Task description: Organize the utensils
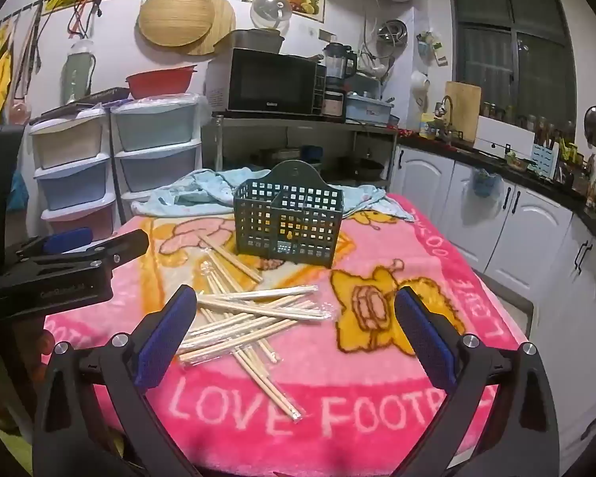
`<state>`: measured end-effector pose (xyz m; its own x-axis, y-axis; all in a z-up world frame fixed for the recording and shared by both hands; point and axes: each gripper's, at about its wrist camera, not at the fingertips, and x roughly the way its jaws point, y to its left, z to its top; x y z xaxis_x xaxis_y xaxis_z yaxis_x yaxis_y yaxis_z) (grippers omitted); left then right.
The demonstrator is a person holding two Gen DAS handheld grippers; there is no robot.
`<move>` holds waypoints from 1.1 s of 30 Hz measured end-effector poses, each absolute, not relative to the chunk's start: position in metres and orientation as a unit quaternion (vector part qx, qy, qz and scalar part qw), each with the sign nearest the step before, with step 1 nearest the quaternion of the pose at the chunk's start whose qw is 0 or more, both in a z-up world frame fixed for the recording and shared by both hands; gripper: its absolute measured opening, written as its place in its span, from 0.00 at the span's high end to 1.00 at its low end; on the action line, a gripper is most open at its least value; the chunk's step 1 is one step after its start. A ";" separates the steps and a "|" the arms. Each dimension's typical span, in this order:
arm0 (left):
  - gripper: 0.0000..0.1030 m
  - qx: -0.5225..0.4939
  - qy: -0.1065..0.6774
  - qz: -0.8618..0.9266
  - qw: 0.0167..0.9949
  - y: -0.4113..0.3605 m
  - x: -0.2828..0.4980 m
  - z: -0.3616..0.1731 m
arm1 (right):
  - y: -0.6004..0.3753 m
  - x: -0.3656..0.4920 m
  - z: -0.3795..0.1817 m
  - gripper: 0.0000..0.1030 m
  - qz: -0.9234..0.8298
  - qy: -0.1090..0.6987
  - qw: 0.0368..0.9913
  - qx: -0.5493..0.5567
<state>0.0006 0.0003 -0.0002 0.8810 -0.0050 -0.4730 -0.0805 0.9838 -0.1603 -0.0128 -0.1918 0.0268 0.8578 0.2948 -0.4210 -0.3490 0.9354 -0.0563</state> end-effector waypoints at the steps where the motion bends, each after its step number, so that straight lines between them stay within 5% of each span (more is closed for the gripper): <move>1: 0.10 -0.090 0.240 0.019 0.966 0.001 0.000 0.000 | -0.192 -0.012 0.027 0.06 0.167 0.209 0.961 -0.065; 33: 0.10 -0.087 0.228 0.017 0.970 0.003 -0.001 0.009 | -0.195 -0.007 0.024 0.06 0.165 0.230 0.958 -0.052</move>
